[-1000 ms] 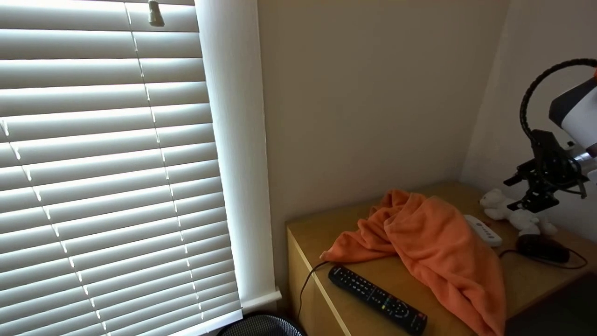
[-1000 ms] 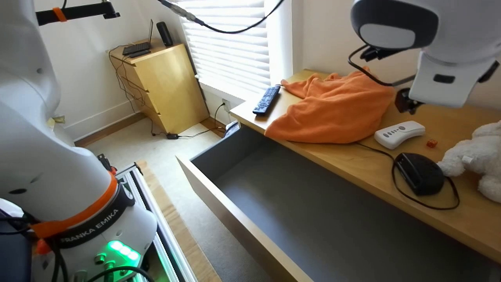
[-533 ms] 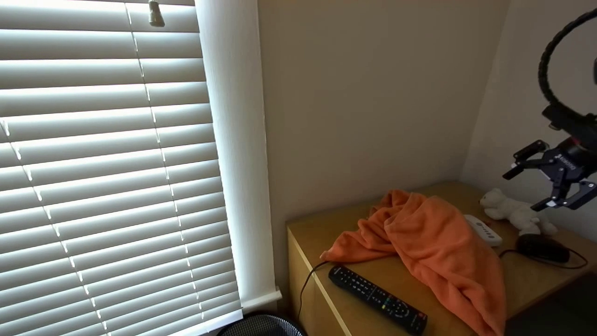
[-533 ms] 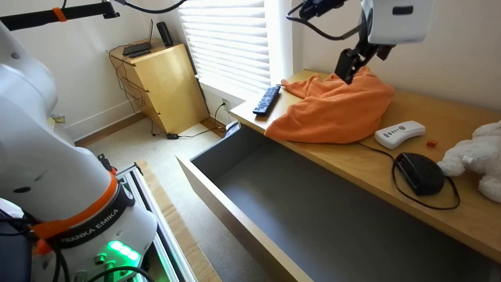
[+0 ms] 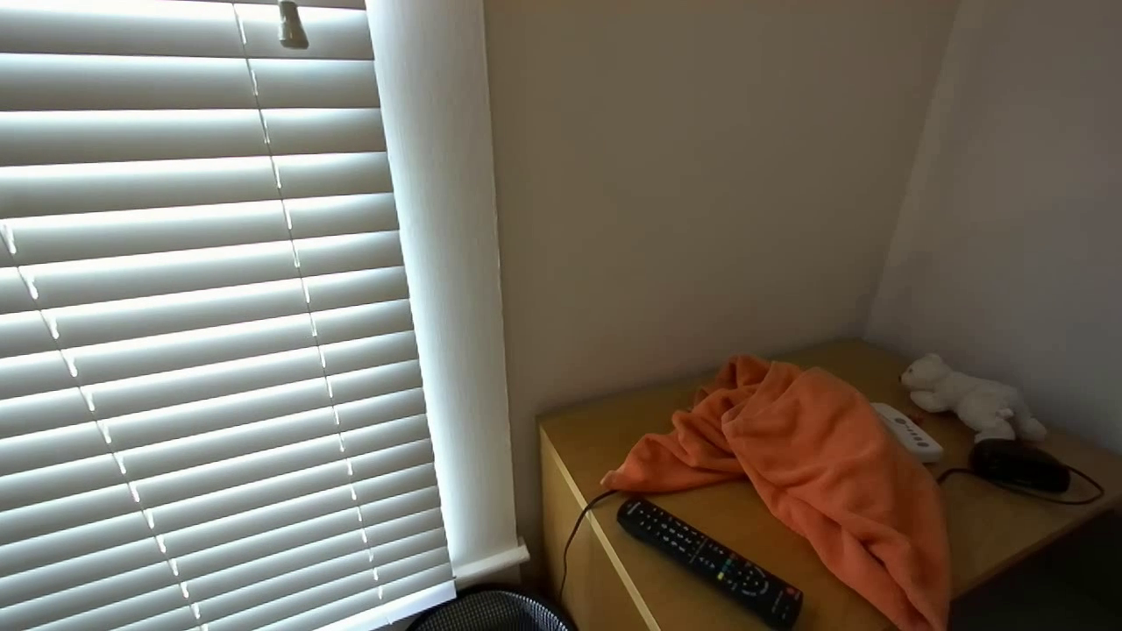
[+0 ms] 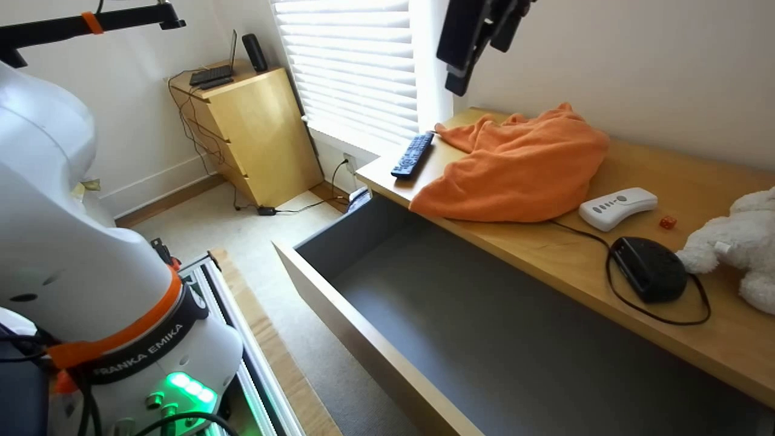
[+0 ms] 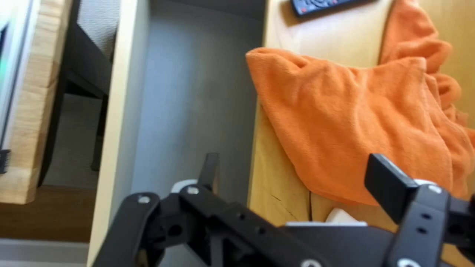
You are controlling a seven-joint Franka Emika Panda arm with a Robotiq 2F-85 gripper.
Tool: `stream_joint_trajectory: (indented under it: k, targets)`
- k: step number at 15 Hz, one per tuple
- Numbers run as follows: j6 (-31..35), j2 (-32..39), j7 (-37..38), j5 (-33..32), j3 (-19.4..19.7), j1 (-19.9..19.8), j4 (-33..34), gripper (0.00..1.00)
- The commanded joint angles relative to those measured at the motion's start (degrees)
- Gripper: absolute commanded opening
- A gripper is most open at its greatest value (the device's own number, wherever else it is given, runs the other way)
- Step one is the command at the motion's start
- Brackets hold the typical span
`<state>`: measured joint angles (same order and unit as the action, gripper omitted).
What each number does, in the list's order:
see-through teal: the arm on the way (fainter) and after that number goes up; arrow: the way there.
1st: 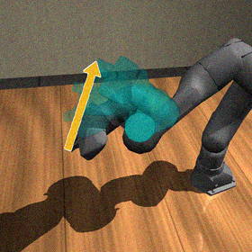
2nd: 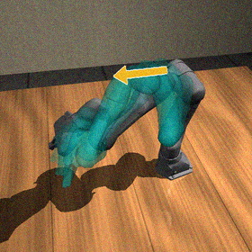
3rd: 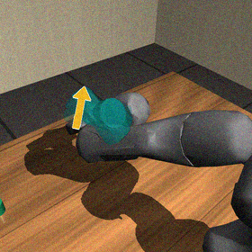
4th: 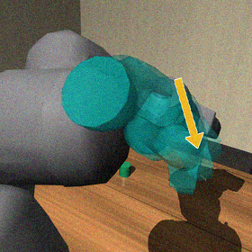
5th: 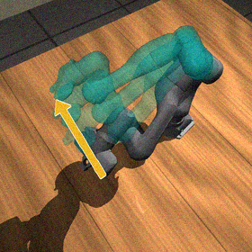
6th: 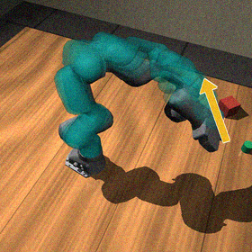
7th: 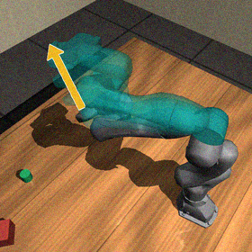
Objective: Remove the toy bear from the drawer
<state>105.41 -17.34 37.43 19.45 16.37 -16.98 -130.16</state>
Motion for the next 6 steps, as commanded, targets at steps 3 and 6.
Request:
stream_joint_trajectory:
  k: [3,6]
  targets:
    - [-5.39,-3.74,-6.09,-4.51,-1.04,-2.31,-1.05,1.00]
    - [-5.52,-4.02,-7.63,-5.15,-1.16,-2.37,-1.85,1.00]
